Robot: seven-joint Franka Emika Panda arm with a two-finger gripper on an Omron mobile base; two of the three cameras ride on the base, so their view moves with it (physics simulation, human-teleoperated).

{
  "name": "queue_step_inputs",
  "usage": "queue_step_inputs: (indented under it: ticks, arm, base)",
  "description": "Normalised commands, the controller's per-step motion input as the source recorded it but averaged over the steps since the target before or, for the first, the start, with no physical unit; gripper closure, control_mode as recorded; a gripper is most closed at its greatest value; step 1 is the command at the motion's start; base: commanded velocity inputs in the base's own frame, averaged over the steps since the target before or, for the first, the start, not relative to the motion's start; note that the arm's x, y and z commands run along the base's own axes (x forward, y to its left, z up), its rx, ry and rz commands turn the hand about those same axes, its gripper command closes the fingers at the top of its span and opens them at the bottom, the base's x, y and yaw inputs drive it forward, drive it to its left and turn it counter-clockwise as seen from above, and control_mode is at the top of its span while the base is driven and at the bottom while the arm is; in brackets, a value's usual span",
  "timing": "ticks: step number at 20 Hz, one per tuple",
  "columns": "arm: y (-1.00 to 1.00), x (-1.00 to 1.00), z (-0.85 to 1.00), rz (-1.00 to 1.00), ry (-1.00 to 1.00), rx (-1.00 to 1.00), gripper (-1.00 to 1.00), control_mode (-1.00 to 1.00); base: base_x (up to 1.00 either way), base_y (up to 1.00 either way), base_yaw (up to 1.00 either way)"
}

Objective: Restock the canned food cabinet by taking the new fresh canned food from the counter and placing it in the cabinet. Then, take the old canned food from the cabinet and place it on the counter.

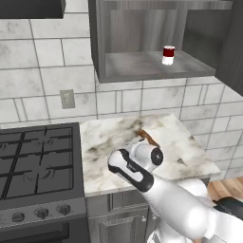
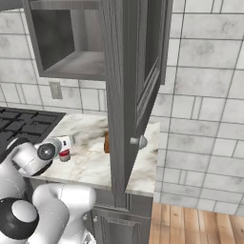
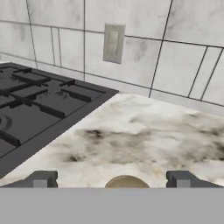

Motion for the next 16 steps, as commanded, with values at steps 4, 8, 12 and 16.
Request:
queue_step_inputs:
  ticks: [4, 8, 12, 16]
  arm:
    - [-0.12, -0.46, 1.0, -0.04, 0.0, 0.0, -1.0, -1.0]
    - [-0.55, -0.96, 1.0, -0.11, 0.05, 0.01, -1.0, -1.0]
    - [-0.95, -1.0, 1.0, -0.13, 0.14, 0.05, -1.0, -1.0]
    - [-0.85, -1.0, 1.0, -0.12, 0.2, 0.0, -1.0, -1.0]
  base:
    - [0.0, 0.0, 0.0]
    - [0.0, 0.0, 0.0]
    - [0.0, 0.0, 0.0]
    - [0.0, 0.0, 0.0]
